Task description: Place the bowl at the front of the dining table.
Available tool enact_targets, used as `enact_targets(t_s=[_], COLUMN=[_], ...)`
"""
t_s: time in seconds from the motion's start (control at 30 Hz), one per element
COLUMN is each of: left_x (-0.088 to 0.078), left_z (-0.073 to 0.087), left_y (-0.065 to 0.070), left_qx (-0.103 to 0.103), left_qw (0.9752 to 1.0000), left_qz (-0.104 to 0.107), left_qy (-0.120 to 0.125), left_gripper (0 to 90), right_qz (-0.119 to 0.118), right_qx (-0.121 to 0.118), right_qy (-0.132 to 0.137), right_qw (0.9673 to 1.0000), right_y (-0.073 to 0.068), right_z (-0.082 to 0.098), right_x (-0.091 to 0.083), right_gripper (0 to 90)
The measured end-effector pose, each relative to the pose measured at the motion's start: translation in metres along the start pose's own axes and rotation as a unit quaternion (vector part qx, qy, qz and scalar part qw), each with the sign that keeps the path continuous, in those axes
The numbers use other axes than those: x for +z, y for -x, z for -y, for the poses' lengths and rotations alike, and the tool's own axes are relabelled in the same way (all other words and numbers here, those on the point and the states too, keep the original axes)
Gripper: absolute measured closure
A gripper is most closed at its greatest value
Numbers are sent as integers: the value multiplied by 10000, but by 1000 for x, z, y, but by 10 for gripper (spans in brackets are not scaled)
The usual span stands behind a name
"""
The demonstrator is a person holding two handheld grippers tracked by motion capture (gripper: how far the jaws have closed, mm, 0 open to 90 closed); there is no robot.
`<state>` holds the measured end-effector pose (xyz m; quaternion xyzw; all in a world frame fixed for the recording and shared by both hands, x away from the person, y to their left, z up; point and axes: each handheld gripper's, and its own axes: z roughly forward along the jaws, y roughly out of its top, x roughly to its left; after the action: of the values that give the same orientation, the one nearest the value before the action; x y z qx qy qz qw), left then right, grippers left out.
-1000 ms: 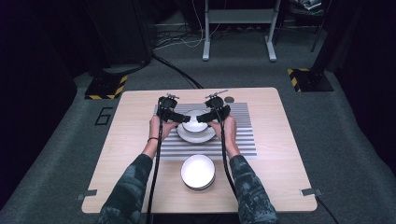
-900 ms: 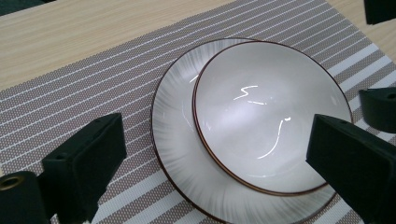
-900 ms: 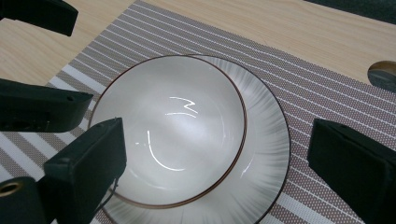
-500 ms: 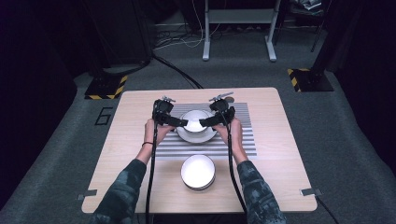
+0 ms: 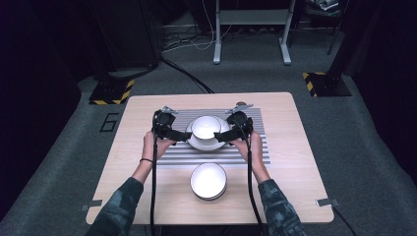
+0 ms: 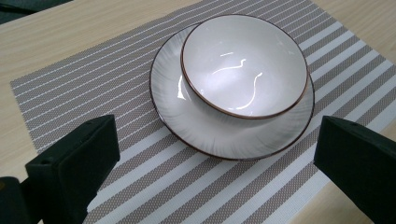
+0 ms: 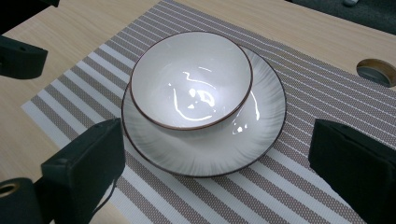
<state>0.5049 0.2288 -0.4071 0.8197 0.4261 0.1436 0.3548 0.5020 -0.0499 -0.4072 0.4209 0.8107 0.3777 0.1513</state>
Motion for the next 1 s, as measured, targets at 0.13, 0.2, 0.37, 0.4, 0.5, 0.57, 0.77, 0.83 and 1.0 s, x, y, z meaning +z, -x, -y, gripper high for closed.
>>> enact_targets(t_s=[0.13,0.2,0.37,0.4,0.5,0.57,0.77,0.83,1.0], left_x=[-9,-14,-23,-25,-31,-35,-44,-47,-53], left_z=[9,15,34,36,47,53,72,78,91], left_y=[2,3,6,7,7,6,4,4,5], left_qx=[85,153,276,287,274,308,285,214,154], left_qw=[9999,9999,9996,9995,9995,9994,9994,9996,9994], left_qz=[-8,10,-48,-54,-34,-41,-101,-25,14], left_qy=[53,45,77,84,125,140,163,191,314], left_gripper=[0,0,0,0,0,0,0,0,0], right_qz=[10,23,16,14,24,35,88,113,178], right_qx=[-60,-164,-291,-326,-394,-406,-422,-412,-398], right_qy=[50,100,206,228,245,265,333,339,345], right_qw=[10000,9998,9994,9992,9989,9988,9985,9985,9985], right_y=[-3,-5,-12,-13,-15,-16,-15,-14,-12], right_z=[7,11,23,26,34,38,52,57,70], right_x=[-12,-18,-31,-34,-40,-44,-57,-60,-68], right_gripper=[33,35,34,35,34,35,40,42,42])
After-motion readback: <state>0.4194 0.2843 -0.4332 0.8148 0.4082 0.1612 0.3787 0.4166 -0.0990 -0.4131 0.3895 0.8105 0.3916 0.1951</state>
